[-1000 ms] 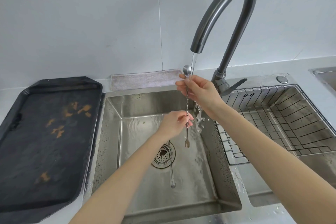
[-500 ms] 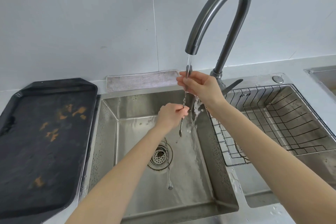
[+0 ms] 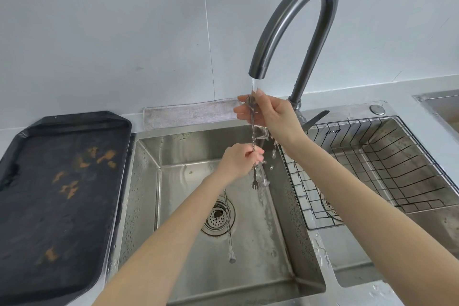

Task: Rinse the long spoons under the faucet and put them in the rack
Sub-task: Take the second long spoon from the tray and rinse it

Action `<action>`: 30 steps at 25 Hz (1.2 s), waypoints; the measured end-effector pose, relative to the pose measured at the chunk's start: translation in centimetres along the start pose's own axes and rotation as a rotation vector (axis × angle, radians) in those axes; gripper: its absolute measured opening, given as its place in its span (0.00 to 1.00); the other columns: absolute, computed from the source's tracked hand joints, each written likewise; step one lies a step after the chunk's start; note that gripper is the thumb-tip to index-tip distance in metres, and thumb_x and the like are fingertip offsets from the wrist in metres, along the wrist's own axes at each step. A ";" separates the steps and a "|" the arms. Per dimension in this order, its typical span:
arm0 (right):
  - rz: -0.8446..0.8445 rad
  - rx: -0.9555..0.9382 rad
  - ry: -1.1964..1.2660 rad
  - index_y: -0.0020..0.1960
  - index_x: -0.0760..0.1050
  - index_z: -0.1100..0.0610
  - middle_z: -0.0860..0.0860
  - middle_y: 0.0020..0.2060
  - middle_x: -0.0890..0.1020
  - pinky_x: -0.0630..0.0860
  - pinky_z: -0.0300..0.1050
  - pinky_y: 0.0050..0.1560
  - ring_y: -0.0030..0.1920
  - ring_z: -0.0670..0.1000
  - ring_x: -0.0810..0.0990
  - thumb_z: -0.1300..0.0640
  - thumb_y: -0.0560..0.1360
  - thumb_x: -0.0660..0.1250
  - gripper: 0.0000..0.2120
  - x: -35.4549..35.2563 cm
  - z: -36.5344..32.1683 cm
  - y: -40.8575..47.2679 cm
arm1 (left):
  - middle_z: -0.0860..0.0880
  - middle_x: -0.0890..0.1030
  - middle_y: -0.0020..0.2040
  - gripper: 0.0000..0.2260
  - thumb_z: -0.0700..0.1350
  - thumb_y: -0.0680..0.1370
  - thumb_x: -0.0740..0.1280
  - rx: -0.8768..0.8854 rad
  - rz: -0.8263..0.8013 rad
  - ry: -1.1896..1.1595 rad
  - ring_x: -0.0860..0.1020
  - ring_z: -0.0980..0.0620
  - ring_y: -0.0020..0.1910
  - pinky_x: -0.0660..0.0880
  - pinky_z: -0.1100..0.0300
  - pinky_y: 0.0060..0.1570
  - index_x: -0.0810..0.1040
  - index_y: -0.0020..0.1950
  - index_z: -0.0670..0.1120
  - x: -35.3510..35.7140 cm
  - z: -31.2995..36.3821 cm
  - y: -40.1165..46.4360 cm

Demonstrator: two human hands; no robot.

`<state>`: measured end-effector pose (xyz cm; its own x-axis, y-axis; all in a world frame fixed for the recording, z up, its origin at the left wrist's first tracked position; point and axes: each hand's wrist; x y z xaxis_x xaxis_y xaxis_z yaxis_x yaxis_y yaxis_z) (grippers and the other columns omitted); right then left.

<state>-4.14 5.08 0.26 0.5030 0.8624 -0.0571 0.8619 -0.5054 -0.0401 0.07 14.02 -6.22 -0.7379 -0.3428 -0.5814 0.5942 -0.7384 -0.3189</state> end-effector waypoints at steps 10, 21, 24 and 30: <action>-0.068 0.168 -0.481 0.67 0.69 0.54 0.52 0.59 0.79 0.69 0.41 0.58 0.59 0.50 0.77 0.52 0.79 0.56 0.18 -2.3 5.7 -2.2 | 0.43 0.80 0.52 0.11 0.39 0.80 0.57 -0.094 0.091 -0.721 0.80 0.54 0.40 0.80 0.67 0.41 0.76 0.57 0.39 -1.9 0.7 -0.1; -0.021 0.174 -0.193 0.40 0.78 0.57 0.51 0.34 0.82 0.79 0.28 0.34 0.28 0.38 0.80 0.62 0.74 0.66 0.05 -3.9 3.4 -1.4 | 0.47 0.82 0.37 0.11 0.47 0.80 0.59 -0.477 0.079 -1.174 0.81 0.52 0.37 0.79 0.60 0.37 0.74 0.43 0.42 -2.3 -1.5 -1.0; -0.046 0.111 -0.286 0.38 0.77 0.54 0.50 0.32 0.82 0.78 0.29 0.35 0.27 0.38 0.80 0.60 0.74 0.67 0.06 -2.4 2.7 -0.5 | 0.48 0.76 0.34 0.15 0.51 0.79 0.60 -0.522 0.145 -0.860 0.76 0.53 0.33 0.74 0.60 0.36 0.73 0.39 0.43 -2.4 -2.1 -1.1; -0.028 0.020 -0.471 0.44 0.81 0.61 0.47 0.28 0.79 0.73 0.24 0.33 0.23 0.35 0.75 0.55 0.76 0.63 0.12 -0.1 1.9 0.1 | 0.46 0.78 0.54 0.11 0.41 0.77 0.62 -0.101 0.320 -0.151 0.75 0.51 0.50 0.71 0.60 0.51 0.75 0.58 0.43 -2.7 -1.7 -1.2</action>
<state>-4.20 4.85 -1.60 0.3923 0.7707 -0.5022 0.8707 -0.4871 -0.0674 1.86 16.83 -5.54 -0.5440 -0.6343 -0.5492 0.8256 -0.5215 -0.2155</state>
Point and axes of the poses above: each hand's wrist, its own y-axis towards the middle knuckle, its own x-axis out of the palm, z = x × y
